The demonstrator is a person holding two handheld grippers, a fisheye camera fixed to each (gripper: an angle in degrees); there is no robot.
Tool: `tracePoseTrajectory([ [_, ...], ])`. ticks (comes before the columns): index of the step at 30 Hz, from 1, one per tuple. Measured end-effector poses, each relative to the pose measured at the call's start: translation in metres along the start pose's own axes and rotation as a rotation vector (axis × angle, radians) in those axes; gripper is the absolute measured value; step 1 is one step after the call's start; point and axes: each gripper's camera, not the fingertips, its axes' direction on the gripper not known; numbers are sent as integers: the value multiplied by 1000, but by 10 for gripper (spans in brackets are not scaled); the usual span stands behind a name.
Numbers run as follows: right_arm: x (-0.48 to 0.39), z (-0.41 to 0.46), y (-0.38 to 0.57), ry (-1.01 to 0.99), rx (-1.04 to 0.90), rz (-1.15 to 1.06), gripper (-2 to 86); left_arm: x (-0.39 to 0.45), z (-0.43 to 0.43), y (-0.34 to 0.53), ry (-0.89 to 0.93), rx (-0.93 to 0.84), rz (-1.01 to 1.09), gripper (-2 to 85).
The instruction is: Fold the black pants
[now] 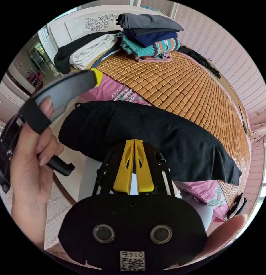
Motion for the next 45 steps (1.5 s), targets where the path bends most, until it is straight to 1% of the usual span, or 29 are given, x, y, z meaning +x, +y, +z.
tracePoseTrajectory([
  [2, 10, 4, -3, -63, 5, 9, -6, -25, 28, 5, -112, -153, 37, 66],
  [4, 16, 7, -6, -89, 11, 13, -8, -43, 47, 7, -161, -262, 19, 76],
  [6, 18, 10, -10, -77, 10, 29, -9, -59, 64, 8, -102, -337, -38, 79],
  [8, 20, 13, -12, -76, 16, 33, -9, -77, 79, 4, -1, -386, -126, 78],
  [13, 23, 17, -19, -78, 20, 40, -8, -92, 99, -11, 64, -480, -136, 79],
  [15, 26, 19, -22, -102, 21, 46, -7, -94, 101, -15, 64, -484, -131, 85],
  [18, 30, 21, -27, -125, 20, 55, -6, -97, 99, -29, 111, -494, -104, 127],
  [20, 29, 22, -29, -117, 23, 52, -5, -100, 94, -37, 57, -441, -74, 136],
  [22, 24, 22, -32, -85, 23, 36, -5, -103, 99, -39, -3, -450, -53, 137],
  [24, 16, 22, -35, -39, 21, 10, -4, -107, 114, -35, 34, -531, -79, 137],
  [25, 15, 22, -36, -26, 23, 6, -4, -111, 121, -32, 52, -549, -126, 136],
  [27, 9, 22, -39, 12, 22, -12, -4, -119, 121, -28, 89, -522, -168, 132],
  [29, 6, 22, -41, 31, 20, -22, -4, -129, 121, -23, 137, -511, -232, 111],
  [31, 4, 21, -42, 42, 23, -28, -4, -130, 119, -22, 134, -494, -221, 94],
  [33, 3, 21, -44, 47, 27, -40, -4, -122, 116, -23, 116, -479, -154, 69],
  [35, 3, 20, -45, 45, 37, -54, -4, -104, 111, -27, 52, -467, -14, 39],
  [38, 3, 18, -47, 41, 44, -73, -4, -83, 107, -29, -41, -469, 131, 21],
  [40, 2, 17, -47, 46, 54, -95, -4, -78, 104, -29, -62, -465, 157, 15],
  [43, -6, 16, -47, 112, 72, -155, -5, -88, 95, -29, 4, -451, 58, 6],
  [45, -18, 15, -43, 214, 104, -232, -8, -94, 90, -27, 53, -446, 13, 3],
])
